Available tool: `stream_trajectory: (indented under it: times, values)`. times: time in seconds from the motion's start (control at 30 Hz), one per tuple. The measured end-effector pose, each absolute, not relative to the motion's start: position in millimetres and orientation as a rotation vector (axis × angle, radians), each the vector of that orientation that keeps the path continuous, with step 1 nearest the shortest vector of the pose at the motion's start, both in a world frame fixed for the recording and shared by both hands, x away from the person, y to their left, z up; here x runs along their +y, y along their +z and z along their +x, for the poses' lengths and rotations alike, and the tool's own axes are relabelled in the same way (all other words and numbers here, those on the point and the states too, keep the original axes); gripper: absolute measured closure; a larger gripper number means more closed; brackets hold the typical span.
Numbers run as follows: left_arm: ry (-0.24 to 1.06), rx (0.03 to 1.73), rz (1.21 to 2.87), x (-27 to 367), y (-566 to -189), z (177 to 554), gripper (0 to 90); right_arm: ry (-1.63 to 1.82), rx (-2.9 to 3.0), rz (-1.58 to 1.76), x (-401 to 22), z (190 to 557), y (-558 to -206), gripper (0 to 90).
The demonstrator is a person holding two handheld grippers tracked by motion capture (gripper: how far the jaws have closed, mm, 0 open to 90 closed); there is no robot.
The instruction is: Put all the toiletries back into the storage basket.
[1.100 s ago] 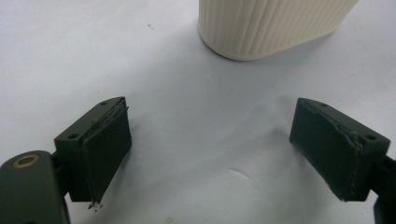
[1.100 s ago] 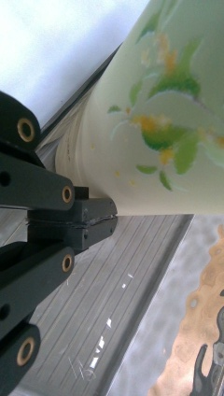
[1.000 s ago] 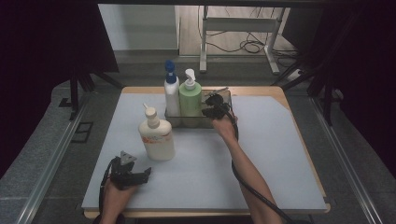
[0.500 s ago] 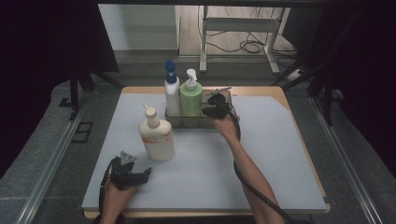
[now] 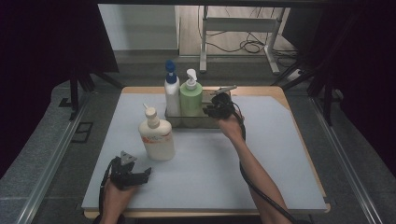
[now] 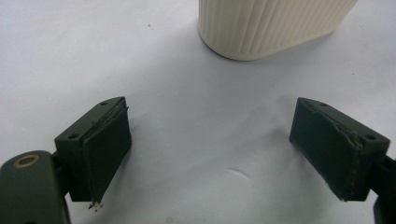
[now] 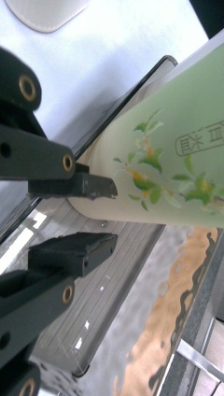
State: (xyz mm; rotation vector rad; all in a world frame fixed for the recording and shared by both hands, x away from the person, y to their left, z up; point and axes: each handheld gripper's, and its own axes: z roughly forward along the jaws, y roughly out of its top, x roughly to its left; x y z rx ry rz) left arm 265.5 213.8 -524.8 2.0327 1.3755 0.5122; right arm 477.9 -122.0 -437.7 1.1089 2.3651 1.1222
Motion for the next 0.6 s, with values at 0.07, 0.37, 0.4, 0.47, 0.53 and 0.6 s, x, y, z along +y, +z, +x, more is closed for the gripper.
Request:
stream_trajectory:
  times: [0.07, 0.37, 0.4, 0.47, 0.53, 0.6]
  values:
    - [0.513, 1.376, 2.033, 213.7, -524.8, 265.5, 12.3, 1.134, 2.358, 1.117, -125.5, 476.3, -435.0, 66.3]
    - [0.511, 1.378, 2.033, 213.8, -524.7, 265.6, 12.4, 1.168, 2.353, 1.095, -137.1, 464.4, -430.2, 48.1]
    - [0.511, 1.378, 2.032, 213.8, -524.7, 265.7, 12.3, 1.164, 2.355, 1.091, -138.3, 462.5, -430.2, 46.4]
    - [0.51, 1.378, 2.032, 213.8, -524.7, 265.7, 12.3, 1.158, 2.361, 1.075, -141.5, 459.1, -429.7, 43.0]
    - [0.51, 1.378, 2.031, 213.8, -524.7, 265.6, 12.3, 1.157, 2.364, 1.064, -144.5, 456.0, -429.0, 40.1]
    - [0.51, 1.378, 2.03, 213.9, -524.8, 265.6, 12.3, 1.153, 2.363, 1.054, -147.9, 452.7, -427.1, 37.5]
